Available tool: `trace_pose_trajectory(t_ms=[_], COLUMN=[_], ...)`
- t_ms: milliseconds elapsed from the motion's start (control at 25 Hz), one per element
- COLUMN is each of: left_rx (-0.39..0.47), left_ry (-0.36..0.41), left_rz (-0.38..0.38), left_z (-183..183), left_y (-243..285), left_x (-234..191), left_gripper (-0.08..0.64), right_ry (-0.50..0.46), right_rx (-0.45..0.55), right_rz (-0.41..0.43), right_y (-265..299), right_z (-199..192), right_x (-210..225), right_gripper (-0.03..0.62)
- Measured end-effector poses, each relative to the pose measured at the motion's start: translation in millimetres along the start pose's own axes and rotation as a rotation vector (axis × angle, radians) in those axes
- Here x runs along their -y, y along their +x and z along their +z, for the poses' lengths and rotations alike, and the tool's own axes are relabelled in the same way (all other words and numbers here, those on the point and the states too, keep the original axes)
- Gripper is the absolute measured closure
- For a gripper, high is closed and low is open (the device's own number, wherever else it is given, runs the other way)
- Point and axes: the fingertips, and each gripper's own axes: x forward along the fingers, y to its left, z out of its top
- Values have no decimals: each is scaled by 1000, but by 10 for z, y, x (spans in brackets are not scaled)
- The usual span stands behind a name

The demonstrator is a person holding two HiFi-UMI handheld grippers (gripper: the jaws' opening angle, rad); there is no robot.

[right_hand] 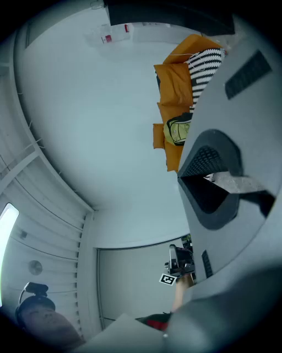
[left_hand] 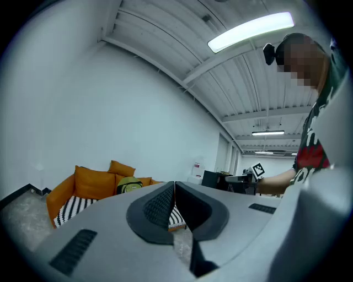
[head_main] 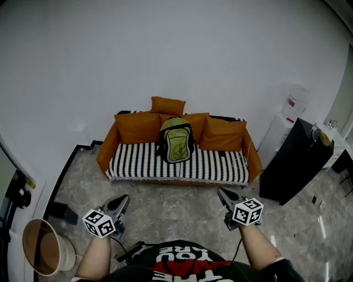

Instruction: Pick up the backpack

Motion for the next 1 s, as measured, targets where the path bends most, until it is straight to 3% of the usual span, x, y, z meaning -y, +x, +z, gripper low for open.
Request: trace_pose_trajectory(t_ms=[600,1000], left_rx=[-9,10], left_ry=[21,30], left_rz=[-7,15], left_z=[9,92], left_y=[155,448], left_x=[144,477], left_gripper=[545,545], right_ry=[-9,-23], right_rx=[23,38], right_rz=[-7,0], right_y=[-45,-307], right_z=[109,281], right_x=[209,549], right_gripper=[565,565])
